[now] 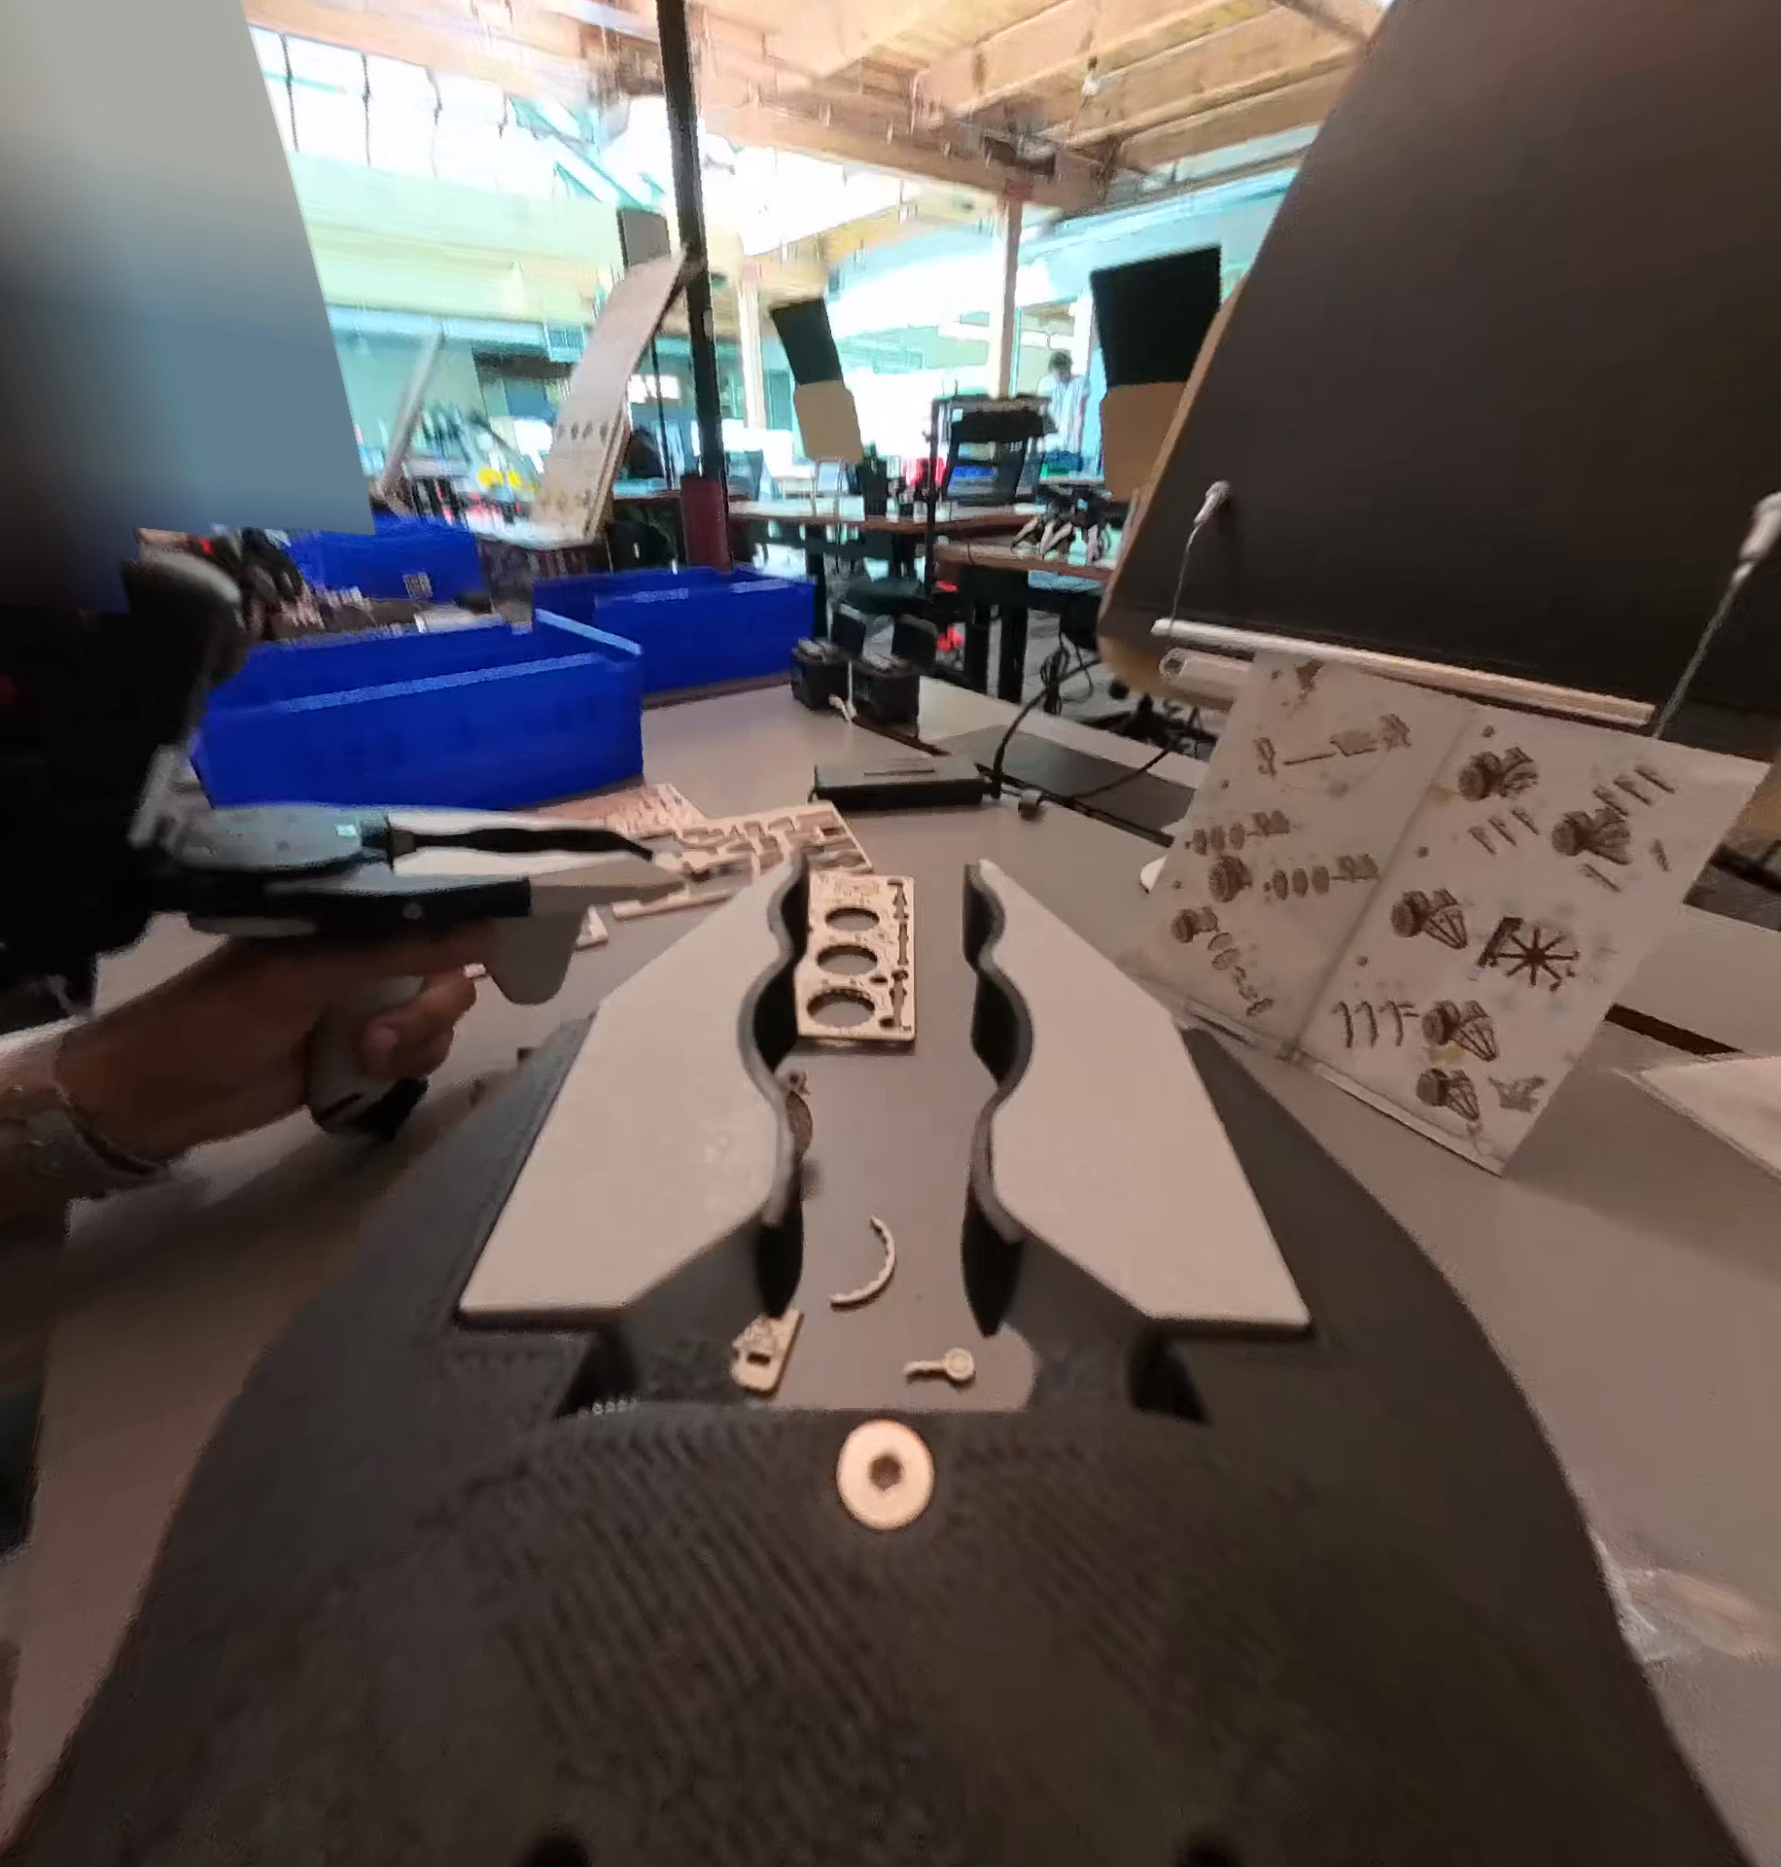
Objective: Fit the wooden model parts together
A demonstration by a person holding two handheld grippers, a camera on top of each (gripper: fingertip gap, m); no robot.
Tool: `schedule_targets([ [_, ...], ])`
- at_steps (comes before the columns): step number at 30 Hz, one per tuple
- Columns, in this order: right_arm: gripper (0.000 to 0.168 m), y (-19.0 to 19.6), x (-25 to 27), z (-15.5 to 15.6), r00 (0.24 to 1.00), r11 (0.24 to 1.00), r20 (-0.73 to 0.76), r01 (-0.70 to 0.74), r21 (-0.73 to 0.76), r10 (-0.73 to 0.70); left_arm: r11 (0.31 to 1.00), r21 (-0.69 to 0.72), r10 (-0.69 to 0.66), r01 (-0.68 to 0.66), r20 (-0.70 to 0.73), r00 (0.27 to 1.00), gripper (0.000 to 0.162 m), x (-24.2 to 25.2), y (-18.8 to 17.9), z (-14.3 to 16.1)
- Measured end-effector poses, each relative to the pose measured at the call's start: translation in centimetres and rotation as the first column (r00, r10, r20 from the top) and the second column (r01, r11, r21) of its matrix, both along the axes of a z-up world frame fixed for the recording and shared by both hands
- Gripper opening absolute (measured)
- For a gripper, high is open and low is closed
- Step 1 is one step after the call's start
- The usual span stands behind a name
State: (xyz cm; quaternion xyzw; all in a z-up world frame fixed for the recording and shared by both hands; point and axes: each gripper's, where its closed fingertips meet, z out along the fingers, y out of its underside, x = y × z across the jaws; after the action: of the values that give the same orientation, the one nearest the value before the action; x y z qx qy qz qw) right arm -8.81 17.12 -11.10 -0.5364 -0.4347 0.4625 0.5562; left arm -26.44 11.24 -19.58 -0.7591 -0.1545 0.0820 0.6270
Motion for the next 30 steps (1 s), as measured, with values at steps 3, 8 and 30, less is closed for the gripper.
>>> schedule_targets([
  [3, 0.027, 1.1, 2.2, 1.0, 0.998, 0.999, -0.054, 0.034, -0.02, -0.035, 1.0, 0.004, -0.01, 0.01, 0.007, 1.0, 0.035, 0.4, 0.1, 0.0],
  [8, 0.022, 3.1, 6.9, 0.4, 0.978, 0.979, -0.058, 0.201, 0.026, -0.199, 1.0, -0.004, -0.024, 0.024, 0.037, 0.999, 0.036, 0.8, 0.4, -0.4],
  [30, 0.02, 4.0, 8.6, -4.1, 0.976, 0.974, 0.033, 0.218, -0.056, -0.216, 0.999, -0.009, -0.04, 0.042, 0.136, 0.99, 0.036, 0.5, 0.5, -1.1],
])
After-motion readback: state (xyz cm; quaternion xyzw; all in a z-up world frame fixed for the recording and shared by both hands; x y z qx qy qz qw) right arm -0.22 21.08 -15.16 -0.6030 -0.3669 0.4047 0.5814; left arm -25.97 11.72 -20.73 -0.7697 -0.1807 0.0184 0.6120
